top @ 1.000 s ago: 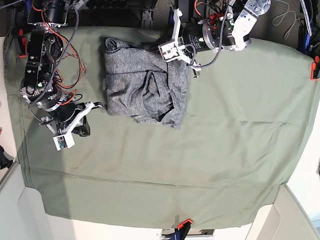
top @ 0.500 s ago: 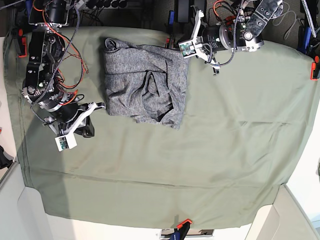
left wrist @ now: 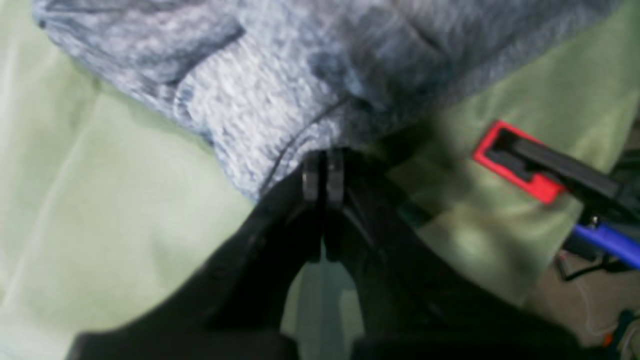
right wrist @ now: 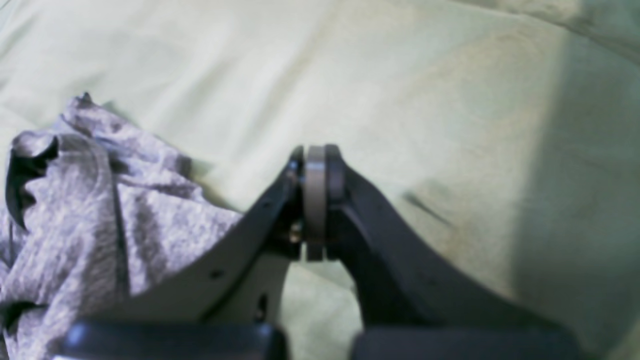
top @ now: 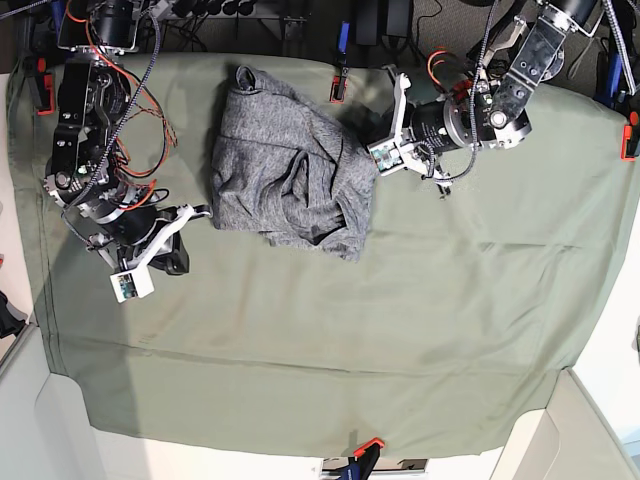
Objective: Fold the T-shirt properly
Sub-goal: 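Pinch the bundle edge with the left gripper and drag it toward the cloth center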
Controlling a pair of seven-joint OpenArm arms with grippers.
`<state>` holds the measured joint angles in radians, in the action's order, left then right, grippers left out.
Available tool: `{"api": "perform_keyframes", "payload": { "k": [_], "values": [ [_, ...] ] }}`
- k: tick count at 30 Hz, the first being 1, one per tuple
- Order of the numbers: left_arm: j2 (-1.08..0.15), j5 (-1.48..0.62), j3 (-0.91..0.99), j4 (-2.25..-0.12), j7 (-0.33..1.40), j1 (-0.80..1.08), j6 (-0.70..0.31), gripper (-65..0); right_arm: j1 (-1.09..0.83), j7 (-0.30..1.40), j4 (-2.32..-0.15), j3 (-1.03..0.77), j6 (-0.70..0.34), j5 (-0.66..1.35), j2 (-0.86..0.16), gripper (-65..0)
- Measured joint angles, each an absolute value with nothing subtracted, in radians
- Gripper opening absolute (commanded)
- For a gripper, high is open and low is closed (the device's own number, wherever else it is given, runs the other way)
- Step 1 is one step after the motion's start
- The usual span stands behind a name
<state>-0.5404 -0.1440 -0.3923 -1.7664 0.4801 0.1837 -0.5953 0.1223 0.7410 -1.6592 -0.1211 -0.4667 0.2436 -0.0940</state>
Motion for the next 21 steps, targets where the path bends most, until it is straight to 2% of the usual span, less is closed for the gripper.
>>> {"api": "perform_keyframes", "payload": {
  "k": [9,11,15,21],
  "values": [
    [-0.536,-0.216,-0.4,-1.578,0.443,0.012,-0.665,-65.0,0.122,0.741,-1.659,-0.121,-0.467,0.242,-0.094,-65.0],
    [-0.527,-0.209,-0.399,-1.511,0.437,-0.05,-0.609,-65.0,0.122,0.741,-1.659,-0.121,-0.467,0.244,-0.094,-65.0],
    [-0.538,-0.185,-0.388,-1.39,0.456,-0.156,-0.575,-65.0,0.12,0.741,-1.658,-0.121,-0.467,0.242,-0.094,-65.0],
    [-0.522,-0.18,-0.392,-1.302,0.426,-0.243,-0.583,-65.0,0.115,0.742,-1.658,-0.121,-0.467,0.246,-0.094,-65.0]
  ]
}}
